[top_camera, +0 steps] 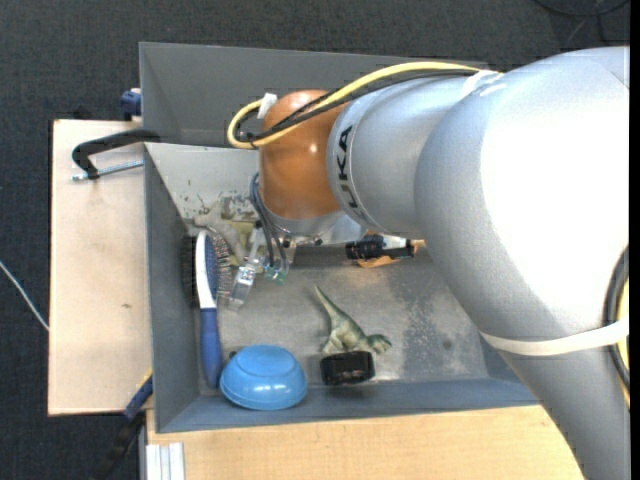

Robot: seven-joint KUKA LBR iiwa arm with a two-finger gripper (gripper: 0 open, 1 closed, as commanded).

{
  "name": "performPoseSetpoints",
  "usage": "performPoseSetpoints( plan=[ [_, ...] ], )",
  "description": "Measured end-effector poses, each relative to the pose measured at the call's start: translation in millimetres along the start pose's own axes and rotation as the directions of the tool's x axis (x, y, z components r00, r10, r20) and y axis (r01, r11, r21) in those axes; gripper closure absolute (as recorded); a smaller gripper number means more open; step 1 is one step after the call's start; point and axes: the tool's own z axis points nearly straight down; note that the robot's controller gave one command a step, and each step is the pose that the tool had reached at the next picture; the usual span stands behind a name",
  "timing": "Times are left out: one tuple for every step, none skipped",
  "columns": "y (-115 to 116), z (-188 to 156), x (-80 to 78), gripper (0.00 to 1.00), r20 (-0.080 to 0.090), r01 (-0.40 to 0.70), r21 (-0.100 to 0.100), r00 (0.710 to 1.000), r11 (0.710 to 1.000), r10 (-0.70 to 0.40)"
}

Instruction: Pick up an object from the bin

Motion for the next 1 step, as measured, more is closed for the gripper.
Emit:
performPoseSetpoints(
  plan=[
    [16.6, 0.8, 1.5, 0.00, 0.001, -0.228, 0.013, 0.974, 0.974, 0.228]
  ],
)
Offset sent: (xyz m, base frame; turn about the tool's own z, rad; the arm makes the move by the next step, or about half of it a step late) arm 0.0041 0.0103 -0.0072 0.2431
